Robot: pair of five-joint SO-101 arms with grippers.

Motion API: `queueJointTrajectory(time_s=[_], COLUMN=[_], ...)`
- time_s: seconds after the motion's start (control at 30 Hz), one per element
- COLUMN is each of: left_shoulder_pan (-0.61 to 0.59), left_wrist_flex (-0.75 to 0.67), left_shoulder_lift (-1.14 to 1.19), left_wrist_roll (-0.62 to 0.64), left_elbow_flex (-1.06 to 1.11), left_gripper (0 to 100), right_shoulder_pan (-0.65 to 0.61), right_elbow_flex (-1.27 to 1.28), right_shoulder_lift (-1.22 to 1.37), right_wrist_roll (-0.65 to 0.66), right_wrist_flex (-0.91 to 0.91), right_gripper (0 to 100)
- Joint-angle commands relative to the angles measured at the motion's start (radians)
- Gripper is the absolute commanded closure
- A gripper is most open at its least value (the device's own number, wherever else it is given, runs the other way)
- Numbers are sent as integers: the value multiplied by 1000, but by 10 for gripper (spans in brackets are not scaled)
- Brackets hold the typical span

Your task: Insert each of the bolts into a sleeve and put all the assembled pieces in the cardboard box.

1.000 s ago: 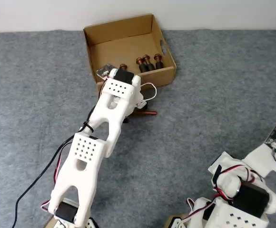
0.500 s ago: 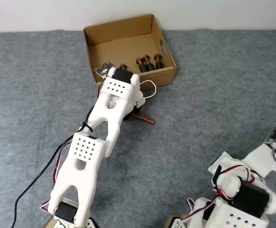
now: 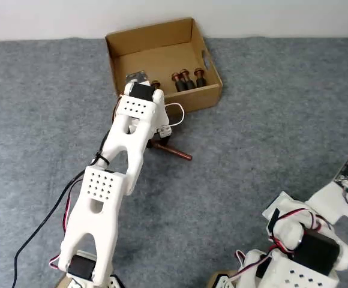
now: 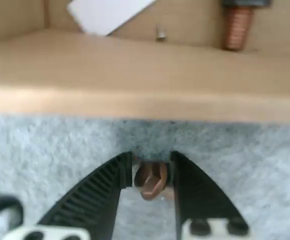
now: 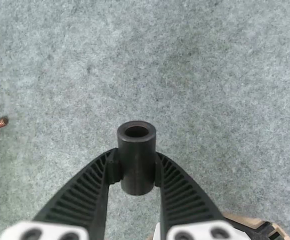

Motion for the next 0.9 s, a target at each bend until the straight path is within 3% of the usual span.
queueJointTrajectory(time_s=[0.0, 0.2, 0.47, 0.67, 0.87], left_shoulder_pan=[-58, -43, -35, 5, 78], left_wrist_flex=[25, 28, 28, 23, 11], left_shoulder_lift=[5, -2, -215, -345, -354], left_wrist_roll=[-66, -68, -9, 153, 327], left_elbow_flex=[10, 18, 199, 456, 473], left_gripper=[902, 883, 583, 592, 592], right_shoulder_pan=[7, 7, 7, 7, 7], right_elbow_flex=[-8, -8, -8, -8, -8], right_shoulder_lift=[2, 2, 2, 2, 2], right_wrist_roll=[-5, -5, -5, -5, -5], right_wrist_flex=[-19, -19, -19, -19, -19], right_gripper=[990, 990, 990, 990, 990])
